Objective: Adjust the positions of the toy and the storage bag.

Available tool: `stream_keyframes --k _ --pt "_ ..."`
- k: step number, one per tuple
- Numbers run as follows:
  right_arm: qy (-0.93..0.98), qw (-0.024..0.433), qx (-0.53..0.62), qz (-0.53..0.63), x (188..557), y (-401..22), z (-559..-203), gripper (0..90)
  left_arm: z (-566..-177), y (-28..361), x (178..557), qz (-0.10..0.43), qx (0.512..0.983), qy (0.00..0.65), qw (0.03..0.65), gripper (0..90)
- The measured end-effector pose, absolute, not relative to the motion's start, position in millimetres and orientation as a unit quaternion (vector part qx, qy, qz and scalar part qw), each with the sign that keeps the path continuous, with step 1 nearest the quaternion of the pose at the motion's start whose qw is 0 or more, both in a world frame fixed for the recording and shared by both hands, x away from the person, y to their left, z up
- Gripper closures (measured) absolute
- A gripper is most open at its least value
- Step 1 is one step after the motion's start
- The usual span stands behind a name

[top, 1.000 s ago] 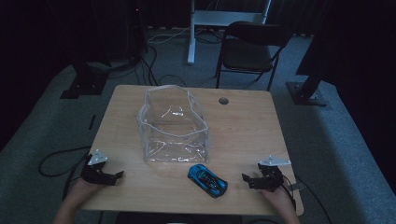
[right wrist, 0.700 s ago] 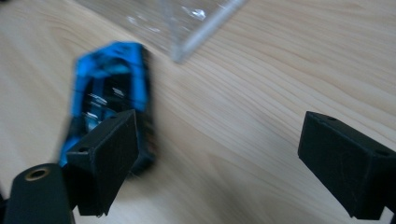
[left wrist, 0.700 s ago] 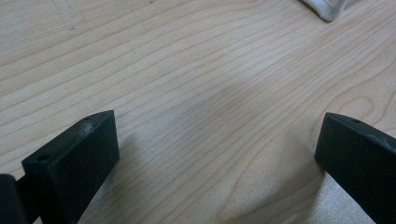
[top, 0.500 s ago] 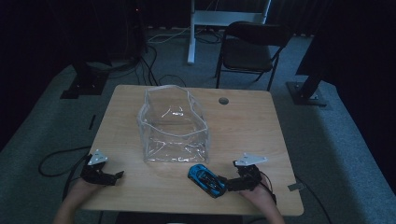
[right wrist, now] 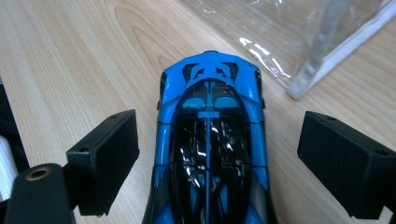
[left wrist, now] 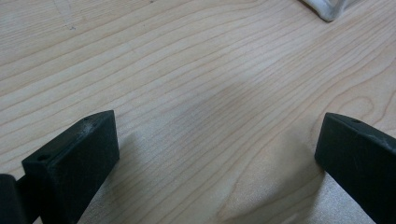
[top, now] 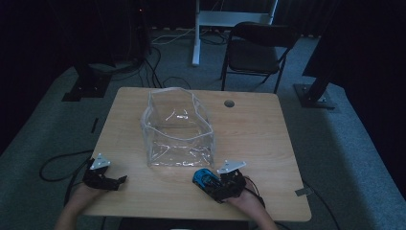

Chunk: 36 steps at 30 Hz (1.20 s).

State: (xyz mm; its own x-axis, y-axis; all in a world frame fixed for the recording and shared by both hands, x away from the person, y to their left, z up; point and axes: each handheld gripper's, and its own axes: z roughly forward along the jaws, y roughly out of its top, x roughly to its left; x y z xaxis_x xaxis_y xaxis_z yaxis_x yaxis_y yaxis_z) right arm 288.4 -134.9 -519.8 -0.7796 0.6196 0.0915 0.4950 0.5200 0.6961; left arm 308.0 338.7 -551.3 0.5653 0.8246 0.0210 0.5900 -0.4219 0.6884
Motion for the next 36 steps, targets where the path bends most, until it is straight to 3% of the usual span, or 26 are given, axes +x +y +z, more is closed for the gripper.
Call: stream_keyframes --k 14,18,36 --pt "0.888 0.108 0.306 0.326 290 -120 -537 17.2 -551 339 308 0.181 0.823 0.430 0.323 0.3" --pt "0.892 0.097 0.304 0.319 291 -118 -541 22.3 -551 339 308 0.181 0.823 0.430 0.323 0.3" --pt "0.886 0.097 0.318 0.322 290 -120 -539 25.6 -551 339 308 0.182 0.823 0.429 0.323 0.3"
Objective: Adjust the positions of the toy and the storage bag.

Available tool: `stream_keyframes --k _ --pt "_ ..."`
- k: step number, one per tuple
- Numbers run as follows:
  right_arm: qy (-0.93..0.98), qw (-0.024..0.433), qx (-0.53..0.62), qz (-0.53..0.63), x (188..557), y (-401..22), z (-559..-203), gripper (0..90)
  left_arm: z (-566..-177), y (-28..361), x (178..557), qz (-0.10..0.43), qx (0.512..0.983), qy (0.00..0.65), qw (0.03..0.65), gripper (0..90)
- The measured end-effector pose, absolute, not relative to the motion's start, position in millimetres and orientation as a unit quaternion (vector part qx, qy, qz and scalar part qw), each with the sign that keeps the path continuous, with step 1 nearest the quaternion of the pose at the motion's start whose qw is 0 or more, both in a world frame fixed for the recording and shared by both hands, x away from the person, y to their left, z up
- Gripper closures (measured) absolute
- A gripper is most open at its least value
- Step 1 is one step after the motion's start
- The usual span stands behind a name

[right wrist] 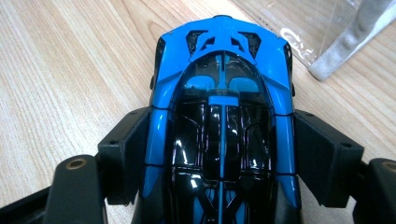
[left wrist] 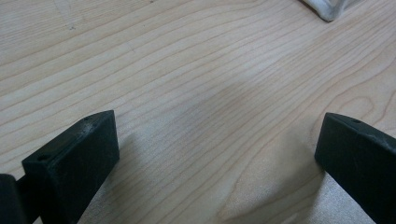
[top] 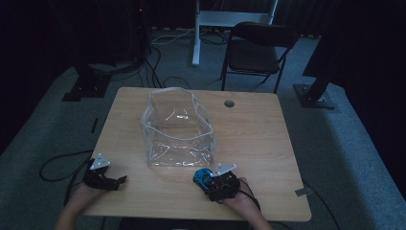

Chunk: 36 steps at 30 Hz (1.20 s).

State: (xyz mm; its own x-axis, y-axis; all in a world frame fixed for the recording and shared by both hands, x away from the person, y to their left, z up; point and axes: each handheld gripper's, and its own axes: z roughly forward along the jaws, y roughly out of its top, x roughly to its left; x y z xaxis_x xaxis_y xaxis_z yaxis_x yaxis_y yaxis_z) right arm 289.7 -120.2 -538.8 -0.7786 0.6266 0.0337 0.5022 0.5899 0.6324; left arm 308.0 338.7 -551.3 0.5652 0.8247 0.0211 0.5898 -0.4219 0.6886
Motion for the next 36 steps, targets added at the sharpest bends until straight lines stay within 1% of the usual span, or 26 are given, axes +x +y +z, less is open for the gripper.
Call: stream_keyframes --k 9,17,22,23,25,26,35,36 --pt "0.890 0.089 0.314 0.320 285 -124 -534 26.9 -551 339 308 0.182 0.823 0.430 0.323 0.3" --pt "0.886 0.095 0.322 0.319 282 -135 -531 27.1 -551 339 308 0.181 0.823 0.430 0.323 0.3" --pt "0.878 0.106 0.340 0.319 280 -156 -523 27.1 -551 339 308 0.181 0.823 0.430 0.323 0.3" --pt "0.876 0.114 0.348 0.314 279 -168 -520 27.1 -551 339 308 0.181 0.823 0.430 0.323 0.3" --pt "0.874 0.115 0.352 0.314 279 -172 -519 27.1 -551 339 308 0.181 0.823 0.430 0.323 0.3" --pt "0.868 0.116 0.365 0.316 278 -185 -516 27.1 -551 339 308 0.181 0.823 0.430 0.324 0.3" --pt "0.867 0.130 0.381 0.293 274 -212 -513 27.1 -551 339 308 0.182 0.823 0.430 0.323 0.3" --pt "0.866 0.131 0.387 0.287 273 -220 -514 27.1 -551 339 308 0.182 0.823 0.431 0.323 0.3"
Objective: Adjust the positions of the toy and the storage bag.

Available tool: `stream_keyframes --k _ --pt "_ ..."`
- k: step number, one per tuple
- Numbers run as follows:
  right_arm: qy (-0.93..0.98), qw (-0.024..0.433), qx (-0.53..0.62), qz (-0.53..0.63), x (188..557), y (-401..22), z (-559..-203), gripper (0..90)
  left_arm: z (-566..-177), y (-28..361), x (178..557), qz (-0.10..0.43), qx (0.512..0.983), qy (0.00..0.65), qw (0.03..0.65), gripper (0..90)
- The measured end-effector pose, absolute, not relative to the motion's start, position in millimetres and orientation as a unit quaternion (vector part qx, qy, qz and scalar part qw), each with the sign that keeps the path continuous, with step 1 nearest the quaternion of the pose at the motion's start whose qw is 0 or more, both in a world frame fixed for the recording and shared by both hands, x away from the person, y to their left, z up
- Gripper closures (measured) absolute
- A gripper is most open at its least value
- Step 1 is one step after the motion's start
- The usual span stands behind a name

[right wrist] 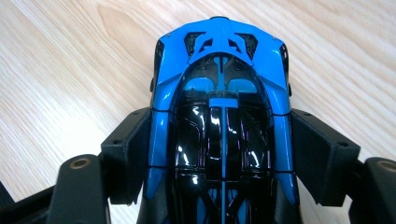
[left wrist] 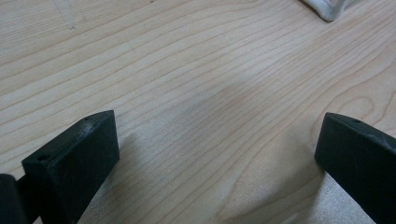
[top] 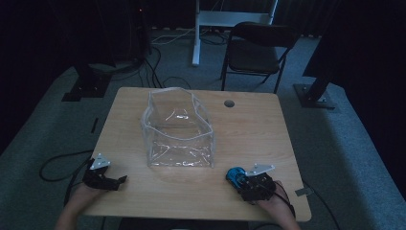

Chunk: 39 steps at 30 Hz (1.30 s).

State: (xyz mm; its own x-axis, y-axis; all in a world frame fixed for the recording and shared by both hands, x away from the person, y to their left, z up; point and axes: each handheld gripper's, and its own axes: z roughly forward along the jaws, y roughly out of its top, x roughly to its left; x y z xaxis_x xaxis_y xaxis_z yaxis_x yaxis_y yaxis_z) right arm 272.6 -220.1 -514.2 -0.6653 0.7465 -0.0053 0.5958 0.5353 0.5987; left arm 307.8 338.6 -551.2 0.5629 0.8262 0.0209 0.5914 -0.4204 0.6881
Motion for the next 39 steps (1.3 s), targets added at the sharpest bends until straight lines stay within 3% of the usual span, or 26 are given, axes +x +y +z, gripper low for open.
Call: stream_keyframes --k 16,39 --pt "0.837 0.135 0.450 0.279 254 -272 -524 27.1 -551 339 308 0.182 0.823 0.431 0.323 0.3" --pt "0.838 0.128 0.448 0.283 263 -271 -533 27.0 -551 339 308 0.182 0.823 0.431 0.323 0.2"
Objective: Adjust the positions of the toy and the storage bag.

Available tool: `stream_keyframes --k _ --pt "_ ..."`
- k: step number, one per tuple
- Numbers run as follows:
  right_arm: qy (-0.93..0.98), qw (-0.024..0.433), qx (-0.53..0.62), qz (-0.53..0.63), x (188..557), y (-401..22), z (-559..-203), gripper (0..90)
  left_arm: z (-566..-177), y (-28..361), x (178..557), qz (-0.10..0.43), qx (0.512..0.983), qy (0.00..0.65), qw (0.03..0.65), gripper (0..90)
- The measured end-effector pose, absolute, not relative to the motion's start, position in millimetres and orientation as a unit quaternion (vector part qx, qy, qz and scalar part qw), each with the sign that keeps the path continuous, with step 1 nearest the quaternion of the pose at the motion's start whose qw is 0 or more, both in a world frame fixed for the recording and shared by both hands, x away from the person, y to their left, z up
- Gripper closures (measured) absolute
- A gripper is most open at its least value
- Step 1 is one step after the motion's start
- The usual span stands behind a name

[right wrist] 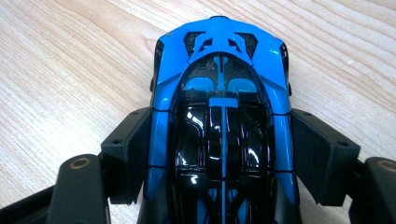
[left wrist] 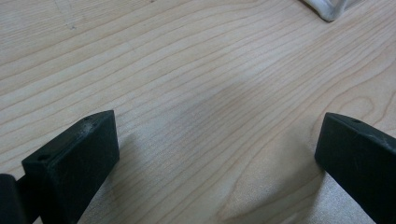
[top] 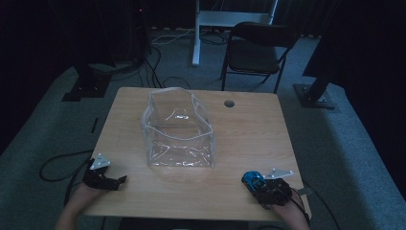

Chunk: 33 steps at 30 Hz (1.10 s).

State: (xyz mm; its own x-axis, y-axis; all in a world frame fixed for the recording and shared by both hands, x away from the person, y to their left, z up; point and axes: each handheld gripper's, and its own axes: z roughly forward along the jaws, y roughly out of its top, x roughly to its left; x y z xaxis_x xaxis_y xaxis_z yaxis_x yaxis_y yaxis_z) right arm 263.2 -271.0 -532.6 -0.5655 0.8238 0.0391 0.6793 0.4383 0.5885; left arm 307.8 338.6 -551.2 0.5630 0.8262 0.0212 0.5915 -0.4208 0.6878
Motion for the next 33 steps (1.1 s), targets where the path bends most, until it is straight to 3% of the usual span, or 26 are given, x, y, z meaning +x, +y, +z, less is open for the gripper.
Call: stream_keyframes --k 17,29,31,33 --pt "0.835 0.111 0.451 0.295 266 -275 -525 23.8 -551 338 308 0.182 0.823 0.431 0.323 0.2" --pt "0.822 0.131 0.451 0.322 278 -271 -502 20.1 -547 334 316 0.177 0.826 0.435 0.312 0.3" --pt "0.818 0.127 0.451 0.334 282 -269 -499 19.6 -546 332 316 0.183 0.829 0.428 0.311 6.3" --pt "0.819 0.125 0.446 0.338 285 -265 -498 17.4 -544 328 316 0.181 0.832 0.420 0.314 6.5"
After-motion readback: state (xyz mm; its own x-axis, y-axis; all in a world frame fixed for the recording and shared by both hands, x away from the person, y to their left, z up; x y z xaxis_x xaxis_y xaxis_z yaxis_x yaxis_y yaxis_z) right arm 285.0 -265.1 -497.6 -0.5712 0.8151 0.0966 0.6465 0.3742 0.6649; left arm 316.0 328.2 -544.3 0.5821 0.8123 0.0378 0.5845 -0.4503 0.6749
